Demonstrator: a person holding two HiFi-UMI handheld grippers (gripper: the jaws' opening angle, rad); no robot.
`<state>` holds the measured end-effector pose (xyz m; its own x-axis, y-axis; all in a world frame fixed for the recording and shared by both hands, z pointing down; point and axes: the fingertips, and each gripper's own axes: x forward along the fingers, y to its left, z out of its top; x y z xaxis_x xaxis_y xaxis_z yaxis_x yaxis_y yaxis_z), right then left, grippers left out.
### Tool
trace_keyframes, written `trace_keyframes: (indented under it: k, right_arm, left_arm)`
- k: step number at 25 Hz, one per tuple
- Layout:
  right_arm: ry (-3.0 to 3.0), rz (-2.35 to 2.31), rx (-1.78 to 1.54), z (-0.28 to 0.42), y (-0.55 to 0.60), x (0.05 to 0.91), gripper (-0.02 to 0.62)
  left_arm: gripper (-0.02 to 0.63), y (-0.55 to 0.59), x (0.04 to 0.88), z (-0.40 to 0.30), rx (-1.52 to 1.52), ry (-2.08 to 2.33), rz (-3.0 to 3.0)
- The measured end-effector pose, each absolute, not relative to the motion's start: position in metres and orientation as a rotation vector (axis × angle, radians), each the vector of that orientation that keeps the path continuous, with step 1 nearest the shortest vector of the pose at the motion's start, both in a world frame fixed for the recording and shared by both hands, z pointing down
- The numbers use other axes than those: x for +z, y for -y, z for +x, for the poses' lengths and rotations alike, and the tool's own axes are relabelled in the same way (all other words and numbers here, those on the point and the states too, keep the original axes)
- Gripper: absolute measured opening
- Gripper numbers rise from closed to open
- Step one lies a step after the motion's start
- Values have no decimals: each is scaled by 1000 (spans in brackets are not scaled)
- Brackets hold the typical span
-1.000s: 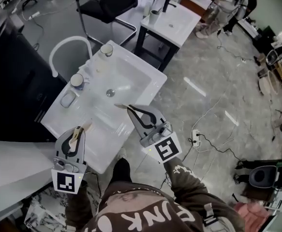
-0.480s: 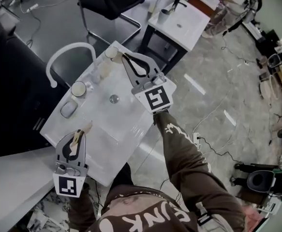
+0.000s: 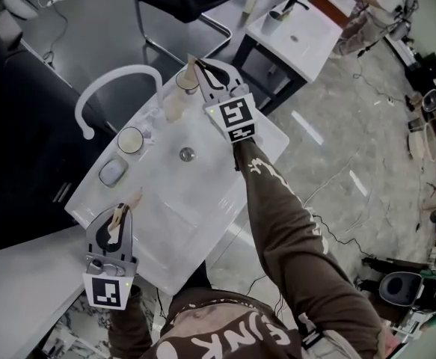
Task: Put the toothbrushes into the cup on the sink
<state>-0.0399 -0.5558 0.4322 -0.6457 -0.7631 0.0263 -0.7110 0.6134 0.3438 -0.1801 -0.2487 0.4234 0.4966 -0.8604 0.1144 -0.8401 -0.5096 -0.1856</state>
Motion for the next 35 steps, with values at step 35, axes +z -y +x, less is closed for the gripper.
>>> trace_keyframes:
  k: [35]
  right_arm:
    - [2794, 1109, -372, -48, 543, 464, 160]
  left_arm:
    - [31, 284, 406, -187, -270, -1454, -2563]
